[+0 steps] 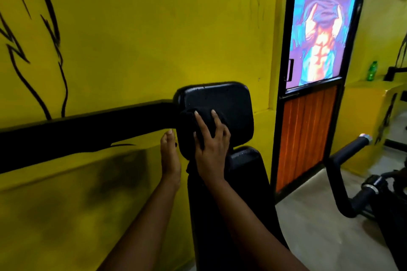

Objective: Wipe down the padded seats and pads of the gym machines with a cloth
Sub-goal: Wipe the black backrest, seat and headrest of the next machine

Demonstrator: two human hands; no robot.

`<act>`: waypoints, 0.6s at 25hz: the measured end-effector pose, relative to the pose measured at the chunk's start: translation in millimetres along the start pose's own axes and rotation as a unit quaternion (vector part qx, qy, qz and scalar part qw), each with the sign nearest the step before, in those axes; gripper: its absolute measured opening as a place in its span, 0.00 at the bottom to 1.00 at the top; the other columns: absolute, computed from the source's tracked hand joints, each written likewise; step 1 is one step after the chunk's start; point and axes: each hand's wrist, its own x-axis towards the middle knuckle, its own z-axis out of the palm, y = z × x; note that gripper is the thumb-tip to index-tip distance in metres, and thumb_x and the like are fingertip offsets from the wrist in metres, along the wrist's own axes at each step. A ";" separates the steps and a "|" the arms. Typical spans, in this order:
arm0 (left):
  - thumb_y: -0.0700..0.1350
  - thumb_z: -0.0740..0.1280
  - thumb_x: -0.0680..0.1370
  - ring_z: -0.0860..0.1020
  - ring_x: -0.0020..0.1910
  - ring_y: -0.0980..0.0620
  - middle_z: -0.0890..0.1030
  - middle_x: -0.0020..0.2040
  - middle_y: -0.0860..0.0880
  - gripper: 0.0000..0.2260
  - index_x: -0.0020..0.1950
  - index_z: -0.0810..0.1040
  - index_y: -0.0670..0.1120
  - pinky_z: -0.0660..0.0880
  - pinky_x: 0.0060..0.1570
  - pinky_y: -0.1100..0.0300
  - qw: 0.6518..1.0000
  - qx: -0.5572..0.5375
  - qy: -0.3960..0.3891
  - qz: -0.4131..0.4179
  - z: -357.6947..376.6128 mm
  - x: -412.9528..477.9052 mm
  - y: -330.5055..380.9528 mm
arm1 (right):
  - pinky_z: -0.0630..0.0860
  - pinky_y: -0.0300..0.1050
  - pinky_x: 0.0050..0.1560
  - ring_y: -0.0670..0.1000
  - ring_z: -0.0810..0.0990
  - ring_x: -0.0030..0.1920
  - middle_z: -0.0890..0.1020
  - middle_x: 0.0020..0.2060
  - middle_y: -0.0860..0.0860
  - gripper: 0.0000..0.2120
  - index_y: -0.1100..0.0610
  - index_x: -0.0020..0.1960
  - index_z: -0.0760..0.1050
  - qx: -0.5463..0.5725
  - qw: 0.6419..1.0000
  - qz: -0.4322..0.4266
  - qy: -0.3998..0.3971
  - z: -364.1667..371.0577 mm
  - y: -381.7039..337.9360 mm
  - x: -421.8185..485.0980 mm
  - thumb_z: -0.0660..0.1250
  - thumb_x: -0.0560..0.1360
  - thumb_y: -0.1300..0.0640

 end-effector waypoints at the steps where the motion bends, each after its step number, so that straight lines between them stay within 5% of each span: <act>1: 0.55 0.52 0.81 0.67 0.68 0.52 0.70 0.65 0.54 0.19 0.69 0.66 0.49 0.63 0.68 0.54 1.000 -0.009 -0.014 0.003 3.0 4.2 4.0 | 0.64 0.57 0.65 0.57 0.58 0.69 0.61 0.74 0.52 0.23 0.39 0.71 0.58 -0.009 1.000 0.003 0.005 8.0 -4.6 8.0 0.57 0.78 0.49; 5: 0.66 0.57 0.75 0.70 0.67 0.51 0.71 0.67 0.52 0.27 0.69 0.68 0.53 0.68 0.64 0.53 0.998 -0.020 -0.055 0.022 23.7 39.7 15.0 | 0.59 0.58 0.67 0.54 0.54 0.74 0.57 0.74 0.48 0.25 0.39 0.72 0.56 -0.042 0.998 -0.042 0.026 34.0 7.4 32.3 0.54 0.76 0.43; 8: 0.59 0.55 0.79 0.75 0.61 0.44 0.76 0.63 0.45 0.23 0.70 0.67 0.49 0.67 0.49 0.58 0.993 0.089 0.038 0.073 43.7 40.2 18.8 | 0.57 0.56 0.67 0.52 0.54 0.73 0.59 0.74 0.47 0.24 0.39 0.72 0.58 -0.029 0.997 -0.035 0.055 28.4 41.8 56.5 0.54 0.76 0.43; 12: 0.71 0.55 0.68 0.77 0.56 0.39 0.79 0.59 0.42 0.39 0.71 0.66 0.47 0.66 0.43 0.56 0.973 0.166 0.117 0.107 50.0 36.0 11.0 | 0.58 0.62 0.66 0.53 0.55 0.71 0.60 0.74 0.48 0.25 0.40 0.72 0.61 -0.053 0.996 0.031 0.068 9.8 95.1 99.0 0.52 0.75 0.41; 15: 0.71 0.56 0.71 0.77 0.55 0.37 0.79 0.58 0.40 0.38 0.71 0.67 0.46 0.66 0.41 0.54 0.964 0.202 0.144 0.097 51.7 37.3 10.8 | 0.64 0.63 0.63 0.58 0.60 0.67 0.64 0.73 0.51 0.25 0.41 0.72 0.62 -0.070 0.988 0.095 0.097 5.5 92.8 106.9 0.51 0.75 0.43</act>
